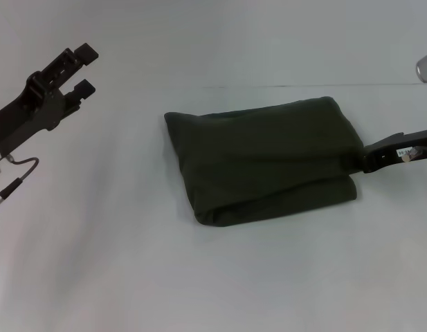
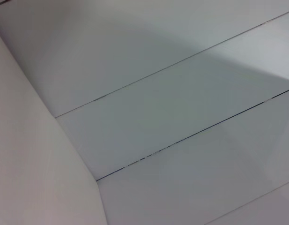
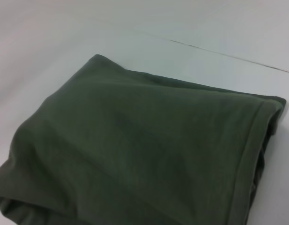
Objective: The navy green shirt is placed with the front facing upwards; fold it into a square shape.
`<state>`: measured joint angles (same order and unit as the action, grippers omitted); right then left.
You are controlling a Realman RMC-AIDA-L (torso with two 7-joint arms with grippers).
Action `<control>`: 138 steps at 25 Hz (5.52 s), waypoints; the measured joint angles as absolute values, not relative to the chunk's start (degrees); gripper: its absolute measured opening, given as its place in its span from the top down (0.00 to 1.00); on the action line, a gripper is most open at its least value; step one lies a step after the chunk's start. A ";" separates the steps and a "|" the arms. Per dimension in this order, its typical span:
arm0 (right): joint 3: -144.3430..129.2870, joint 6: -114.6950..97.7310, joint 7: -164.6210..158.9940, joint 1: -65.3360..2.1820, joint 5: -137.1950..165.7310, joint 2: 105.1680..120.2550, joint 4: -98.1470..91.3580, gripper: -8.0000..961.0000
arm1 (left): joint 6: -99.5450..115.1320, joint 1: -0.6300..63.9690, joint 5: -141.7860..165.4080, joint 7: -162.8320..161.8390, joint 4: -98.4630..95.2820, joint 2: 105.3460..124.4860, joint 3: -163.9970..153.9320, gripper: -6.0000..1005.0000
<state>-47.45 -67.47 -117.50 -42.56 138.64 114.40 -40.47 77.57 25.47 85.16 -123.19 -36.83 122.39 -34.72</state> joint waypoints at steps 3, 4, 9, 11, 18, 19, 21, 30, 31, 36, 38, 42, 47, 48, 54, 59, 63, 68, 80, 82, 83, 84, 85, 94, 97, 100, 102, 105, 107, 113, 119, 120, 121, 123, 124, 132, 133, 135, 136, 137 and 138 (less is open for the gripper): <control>-47.27 -68.71 -119.52 -42.89 138.52 114.02 -40.55 0.93 | 77.71 25.46 85.16 -123.19 -36.83 122.43 -34.71 0.06; -47.11 -69.14 -120.64 -43.13 138.38 113.78 -40.63 0.94 | 77.79 25.47 85.16 -123.19 -36.83 122.43 -34.72 0.06; -46.77 -74.13 -127.84 -44.55 136.40 113.20 -41.76 0.95 | 78.08 25.24 85.11 -123.17 -36.83 122.42 -34.72 0.06; -46.72 -76.10 -130.57 -44.87 134.90 113.27 -42.84 0.95 | 78.11 25.06 84.85 -123.16 -36.83 122.38 -34.72 0.06; -44.64 -81.06 -139.54 -45.08 130.25 110.70 -42.41 0.95 | 78.66 24.98 84.52 -123.17 -36.83 122.10 -34.71 0.06; -44.63 -80.60 -139.94 -44.91 130.58 110.50 -41.88 0.95 | 78.66 25.03 84.50 -123.15 -36.83 122.09 -34.72 0.06; -44.67 -79.28 -140.23 -44.60 131.46 110.21 -39.98 0.95 | 78.58 25.17 84.49 -123.11 -36.83 122.09 -34.72 0.06; -45.30 -70.88 -140.10 -44.91 136.47 110.20 -32.87 0.95 | 78.27 25.49 84.46 -123.08 -36.83 122.11 -34.72 0.06; -45.33 -69.88 -140.16 -44.91 136.88 110.25 -32.53 0.95 | 78.27 25.49 84.46 -123.08 -36.83 122.11 -34.71 0.06; -46.18 -66.81 -140.30 -45.15 137.49 110.61 -31.10 0.95 | 78.24 25.45 84.46 -123.06 -36.83 122.14 -34.71 0.06; -47.02 -66.41 -140.47 -45.27 137.51 110.86 -31.00 0.95 | 78.20 25.39 84.46 -123.05 -36.83 122.15 -34.71 0.06; -48.24 -66.16 -142.49 -45.54 137.58 110.86 -31.41 0.95 | 78.14 25.38 84.46 -123.05 -36.83 122.17 -34.72 0.06; -48.83 -66.19 -144.84 -45.78 138.25 110.04 -31.92 0.95 | 78.14 25.50 84.46 -123.04 -36.83 122.25 -34.72 0.06; -48.79 -65.89 -145.50 -45.78 138.75 109.94 -32.25 0.95 | 78.17 25.51 84.46 -123.04 -36.83 122.26 -34.74 0.06; -47.11 -66.00 -148.72 -44.99 139.88 108.40 -34.83 0.74 | 78.76 25.25 84.89 -123.16 -36.83 121.99 -35.02 0.06; -37.44 -73.80 -147.38 -42.85 136.76 106.80 -38.71 0.50 | 80.55 24.91 85.20 -123.30 -36.97 121.79 -34.96 0.06; -33.78 -81.94 -145.11 -40.37 131.88 106.39 -41.05 0.49 | 81.01 24.76 85.28 -123.38 -37.09 121.53 -34.76 0.06; -33.12 -85.33 -141.29 -36.75 126.58 106.46 -41.65 0.48 | 81.03 25.54 87.40 -123.58 -37.28 121.03 -35.13 0.06; -26.90 -93.81 -110.34 -22.47 108.44 113.70 -39.21 0.49 | 80.45 26.53 92.46 -122.45 -38.12 120.32 -34.96 0.06; -26.63 -94.12 -109.12 -21.79 108.39 114.29 -38.70 0.49 | 80.22 26.44 94.71 -122.62 -38.98 120.15 -34.78 0.06; -26.72 -94.61 -108.69 -21.63 108.79 114.30 -38.05 0.49 | 80.05 26.44 95.61 -122.77 -39.29 120.07 -34.76 0.06; -26.94 -95.22 -108.40 -21.62 109.30 114.16 -37.32 0.49 | 79.79 26.52 96.41 -123.02 -39.48 120.01 -34.76 0.06; -27.11 -95.87 -108.38 -21.81 109.94 113.84 -36.51 0.49 | 79.29 26.75 97.13 -123.30 -39.56 119.93 -34.76 0.06; -27.15 -94.57 -107.80 -23.75 112.98 112.72 -34.43 0.49 | 75.63 30.00 98.68 -125.65 -38.65 119.45 -35.69 0.06; -25.49 -92.49 -107.59 -23.93 112.48 112.83 -34.40 0.49 | 74.92 30.69 99.08 -127.55 -38.69 119.44 -36.62 0.06; -21.93 -91.90 -108.65 -24.74 111.81 112.84 -34.41 0.49 | 74.76 30.84 99.49 -130.41 -38.69 119.44 -38.55 0.06; -20.08 -91.79 -110.16 -25.30 110.46 112.75 -34.79 0.49 | 75.34 30.75 100.18 -134.07 -38.80 119.48 -39.84 0.06; -19.28 -90.80 -113.40 -26.22 107.79 112.42 -35.46 0.49 | 76.94 30.35 101.02 -138.45 -38.83 119.77 -41.28 0.07; -19.50 -88.65 -116.32 -27.00 107.34 111.89 -35.54 0.49 | 77.48 30.26 103.69 -143.76 -38.80 119.90 -43.05 0.07; -20.77 -83.20 -120.28 -29.00 108.20 111.15 -35.55 0.49 | 79.22 30.67 110.29 -152.22 -37.77 120.59 -44.85 0.07; -21.40 -82.24 -119.46 -29.72 108.11 111.17 -35.59 0.49 | 77.80 30.33 110.52 -152.85 -34.43 122.91 -44.75 0.07; -21.40 -82.25 -119.19 -29.77 108.07 111.21 -35.60 0.49 | 77.18 30.28 110.53 -152.88 -33.83 123.21 -44.74 0.07; -21.41 -82.28 -118.93 -29.82 108.02 111.25 -35.60 0.49 | 76.52 30.25 110.52 -152.90 -33.09 123.49 -44.70 0.07; -21.40 -82.43 -118.54 -29.86 107.98 111.29 -35.59 0.49 | 75.28 30.28 110.36 -152.91 -31.83 123.78 -44.63 0.07; -21.40 -82.47 -118.37 -29.86 108.00 111.29 -35.60 0.49 | 74.36 30.42 110.16 -152.92 -31.09 123.86 -44.62 0.07; -23.52 -82.77 -116.64 -29.91 108.17 111.46 -35.60 0.49 | 69.00 31.64 110.02 -153.31 -26.86 124.02 -44.72 0.10; -23.79 -82.78 -116.57 -29.94 108.18 111.45 -35.60 0.49 | 68.35 31.67 110.00 -153.43 -26.71 124.02 -44.72 0.10; -24.10 -82.78 -116.45 -30.03 108.18 111.45 -35.60 0.49 | 67.13 31.83 109.96 -153.57 -26.34 124.06 -44.74 0.10; -24.13 -82.67 -116.43 -30.07 108.17 111.45 -35.60 0.49 | 66.58 31.98 109.94 -153.62 -26.10 124.08 -44.76 0.10; -24.16 -82.58 -116.37 -30.10 108.15 111.44 -35.60 0.49 | 66.16 32.21 109.94 -153.64 -25.86 124.08 -44.77 0.11; -24.17 -82.47 -116.22 -30.15 108.12 111.42 -35.60 0.49 | 65.67 32.59 109.94 -153.66 -25.42 124.09 -44.78 0.11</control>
